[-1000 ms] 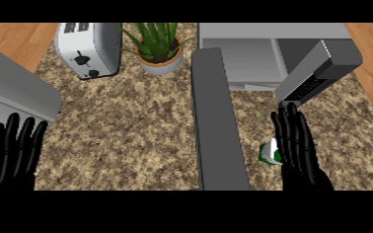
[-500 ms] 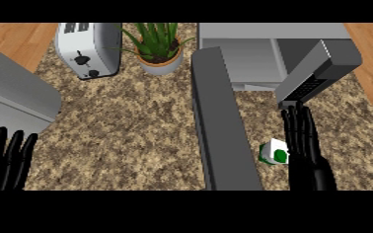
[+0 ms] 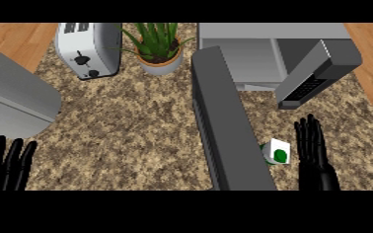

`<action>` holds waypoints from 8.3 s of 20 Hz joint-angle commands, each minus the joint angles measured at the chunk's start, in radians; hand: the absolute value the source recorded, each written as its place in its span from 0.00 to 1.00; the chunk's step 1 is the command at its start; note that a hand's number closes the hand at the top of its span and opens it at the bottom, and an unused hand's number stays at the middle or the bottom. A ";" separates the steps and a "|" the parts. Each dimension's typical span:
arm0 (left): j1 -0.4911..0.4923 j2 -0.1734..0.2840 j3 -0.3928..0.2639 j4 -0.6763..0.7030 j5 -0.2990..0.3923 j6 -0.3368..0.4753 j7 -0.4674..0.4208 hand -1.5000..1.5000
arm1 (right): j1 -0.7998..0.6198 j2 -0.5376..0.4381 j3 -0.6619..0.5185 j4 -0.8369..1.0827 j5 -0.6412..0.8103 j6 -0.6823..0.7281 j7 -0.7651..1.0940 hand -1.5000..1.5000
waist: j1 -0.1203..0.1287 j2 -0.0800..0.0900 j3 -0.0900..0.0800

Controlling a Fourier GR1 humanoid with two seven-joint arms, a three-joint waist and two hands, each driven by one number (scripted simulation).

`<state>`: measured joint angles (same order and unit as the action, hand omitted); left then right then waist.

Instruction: Pick up the milk, place it into the microwave and close the microwave

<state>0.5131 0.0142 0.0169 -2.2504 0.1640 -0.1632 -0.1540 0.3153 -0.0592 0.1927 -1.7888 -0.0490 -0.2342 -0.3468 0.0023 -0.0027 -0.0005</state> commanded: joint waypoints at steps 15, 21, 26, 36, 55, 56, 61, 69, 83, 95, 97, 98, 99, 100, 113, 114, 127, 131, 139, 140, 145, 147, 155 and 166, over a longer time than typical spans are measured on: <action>-0.046 -0.008 -0.004 -0.051 0.014 0.012 0.077 0.00 | -0.169 -0.020 -0.146 0.515 -0.007 0.131 -0.334 0.00 | 0.002 0.004 0.001; 0.049 -0.014 0.021 -0.041 0.036 -0.034 -0.016 0.00 | -0.173 -0.049 -0.195 0.504 -0.031 0.157 -0.321 0.00 | 0.004 0.002 0.001; 0.075 -0.014 -0.018 -0.101 0.013 -0.028 0.022 0.00 | -0.260 -0.022 -0.243 0.654 -0.005 0.067 -0.347 0.00 | 0.005 0.002 0.001; 0.085 -0.014 0.037 -0.004 0.036 -0.079 -0.075 0.00 | -0.415 -0.099 -0.388 1.105 -0.029 0.127 -0.585 0.00 | 0.010 0.003 0.001; 0.042 -0.005 0.063 0.021 0.091 -0.087 -0.020 0.00 | -0.383 -0.001 -0.295 0.915 -0.033 0.233 -0.655 1.00 | -0.001 0.001 0.000; 0.062 0.017 0.109 0.033 0.111 -0.116 -0.043 0.00 | -0.377 0.027 -0.279 0.918 -0.029 0.238 -0.663 1.00 | 0.002 0.001 0.000; 0.018 0.001 0.098 0.039 0.094 -0.106 -0.027 0.00 | -0.426 -0.066 -0.273 0.826 -0.052 0.363 -0.579 1.00 | 0.002 0.002 0.000; 0.031 0.030 0.107 0.019 0.147 -0.128 0.003 0.00 | -0.629 -0.243 -0.310 1.060 -0.090 0.638 -0.626 1.00 | 0.014 0.005 0.002; 0.086 0.019 0.173 0.116 0.155 -0.198 -0.119 0.00 | -0.690 -0.133 -0.209 0.714 -0.044 0.390 -0.285 1.00 | 0.005 0.000 0.000; -0.006 0.017 0.178 0.137 0.158 -0.182 -0.035 0.00 | -1.114 -0.104 -0.283 1.250 0.052 0.309 -0.329 1.00 | 0.029 0.012 0.001; -0.014 0.019 0.187 0.093 0.178 -0.167 -0.011 0.00 | -1.177 -0.129 -0.308 1.345 0.057 0.313 -0.362 1.00 | 0.043 0.017 0.002; 0.027 0.012 0.172 0.068 0.155 -0.184 -0.015 0.00 | -1.184 -0.071 -0.283 1.336 0.082 0.252 -0.351 1.00 | 0.037 0.012 0.002; 0.004 0.017 0.172 0.123 0.157 -0.208 -0.043 0.00 | -1.226 -0.093 -0.303 1.374 0.079 0.251 -0.359 1.00 | 0.040 0.015 0.001; 0.007 0.031 0.193 0.137 0.155 -0.218 -0.054 0.00 | -1.260 -0.144 -0.320 1.409 0.067 0.309 -0.346 1.00 | 0.047 0.018 0.002; -0.089 0.047 0.168 0.118 0.181 -0.202 0.013 0.00 | -1.431 -0.132 -0.317 1.592 0.155 0.070 -0.405 1.00 | 0.114 0.052 0.003; -0.143 0.060 0.175 0.148 0.177 -0.193 0.015 0.00 | -1.413 -0.148 -0.309 1.603 0.167 0.080 -0.425 1.00 | 0.101 0.057 0.003; -0.159 0.056 0.130 0.133 0.105 -0.194 0.016 0.00 | -1.486 -0.173 -0.398 1.665 0.123 -0.222 -0.350 1.00 | 0.168 0.083 0.005; -0.179 0.061 0.118 0.128 0.076 -0.184 0.029 0.00 | -1.494 -0.194 -0.316 1.687 0.218 -0.350 -0.361 0.00 | 0.179 0.090 0.004; -0.198 0.053 0.087 0.148 0.036 -0.182 0.028 0.00 | -1.511 -0.211 -0.247 1.777 0.303 -0.518 -0.267 0.00 | 0.199 0.095 -0.001; -0.194 0.070 0.097 0.131 0.045 -0.192 0.036 0.00 | -1.492 -0.162 -0.313 1.747 0.230 -0.381 -0.305 0.00 | 0.204 0.095 0.008; -0.222 0.040 0.046 0.148 0.011 -0.180 0.032 0.00 | -1.538 -0.137 -0.338 1.748 0.205 -0.240 -0.277 0.00 | 0.199 0.094 0.008; -0.233 0.035 0.048 0.162 -0.002 -0.168 0.028 0.00 | -1.537 -0.131 -0.354 1.741 0.192 -0.220 -0.285 0.00 | 0.190 0.092 0.008; -0.218 0.019 0.016 0.159 -0.033 -0.161 0.029 0.00 | -1.488 -0.153 -0.374 1.741 0.184 -0.182 -0.320 0.00 | 0.177 0.087 0.008; -0.241 -0.006 -0.041 0.158 -0.082 -0.145 0.033 0.00 | -1.426 -0.161 -0.388 1.732 0.176 -0.116 -0.375 0.00 | 0.148 0.076 0.007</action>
<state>0.2796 0.0185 -0.0061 -2.0984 0.0939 -0.3090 -0.1086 -1.1372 -0.2291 -0.1831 -0.0478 0.1390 -0.3824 -0.6897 0.1570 0.0776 0.0071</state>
